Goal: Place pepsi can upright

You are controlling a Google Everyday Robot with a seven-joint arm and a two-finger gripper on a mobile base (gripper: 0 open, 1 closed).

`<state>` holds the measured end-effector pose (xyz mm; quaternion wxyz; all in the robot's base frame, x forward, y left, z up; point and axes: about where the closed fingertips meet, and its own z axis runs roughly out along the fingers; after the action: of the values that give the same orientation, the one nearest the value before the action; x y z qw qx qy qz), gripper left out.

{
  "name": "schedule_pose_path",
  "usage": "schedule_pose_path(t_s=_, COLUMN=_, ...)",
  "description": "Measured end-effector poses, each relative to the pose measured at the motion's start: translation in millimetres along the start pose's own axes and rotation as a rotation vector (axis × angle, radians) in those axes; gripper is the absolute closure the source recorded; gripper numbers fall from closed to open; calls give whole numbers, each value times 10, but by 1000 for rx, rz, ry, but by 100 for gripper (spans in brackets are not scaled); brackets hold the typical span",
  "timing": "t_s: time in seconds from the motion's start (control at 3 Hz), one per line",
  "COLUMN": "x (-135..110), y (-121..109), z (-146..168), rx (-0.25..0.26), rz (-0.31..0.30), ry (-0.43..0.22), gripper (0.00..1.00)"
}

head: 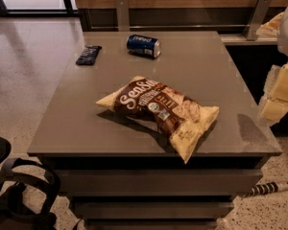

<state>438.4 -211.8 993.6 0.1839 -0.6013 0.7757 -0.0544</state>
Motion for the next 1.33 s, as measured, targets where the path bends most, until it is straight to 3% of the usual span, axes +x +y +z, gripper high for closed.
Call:
schedule_pose_path(t_s=0.33, x=-13, y=-12, z=-21, rx=6, rz=-1, ry=0, gripper=0)
schedule_pose_path(t_s=0.67, x=-422, y=-309, z=-99, rx=44, rz=-59, ry=-4, gripper=0)
schedule_pose_path(t_s=1.33, x=-1084, y=-745, z=-89, rx=94, rz=-116, ry=-15, gripper=0)
